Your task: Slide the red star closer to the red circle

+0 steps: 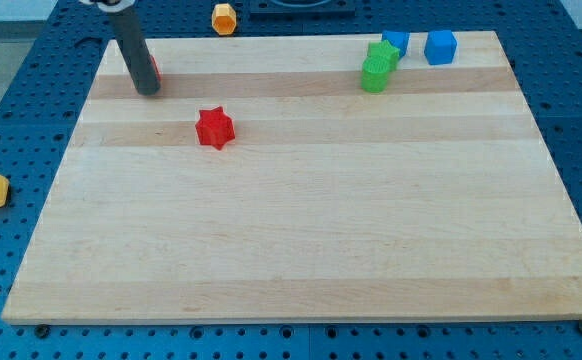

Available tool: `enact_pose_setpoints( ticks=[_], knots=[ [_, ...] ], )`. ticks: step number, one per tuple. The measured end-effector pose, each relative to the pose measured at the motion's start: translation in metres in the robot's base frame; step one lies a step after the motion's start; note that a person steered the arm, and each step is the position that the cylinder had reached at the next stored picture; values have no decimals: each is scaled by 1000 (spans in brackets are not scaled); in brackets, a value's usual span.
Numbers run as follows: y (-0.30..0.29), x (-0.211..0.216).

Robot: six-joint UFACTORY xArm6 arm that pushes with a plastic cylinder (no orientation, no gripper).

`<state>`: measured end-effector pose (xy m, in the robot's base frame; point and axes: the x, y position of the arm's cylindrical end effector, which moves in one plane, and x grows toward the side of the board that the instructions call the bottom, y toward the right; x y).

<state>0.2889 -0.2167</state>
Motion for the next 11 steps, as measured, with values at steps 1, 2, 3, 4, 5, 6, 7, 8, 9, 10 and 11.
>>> enact_pose_setpoints(
  ticks=[1,2,3,4,5,6,7,8,9,10,11],
  knots=[
    [0,-25],
    [-5,-47],
    [55,-23],
    [125,45],
    [165,118],
    [144,169],
    [132,131],
    [128,88],
    [72,70],
    [56,67],
    [60,99]
  ],
)
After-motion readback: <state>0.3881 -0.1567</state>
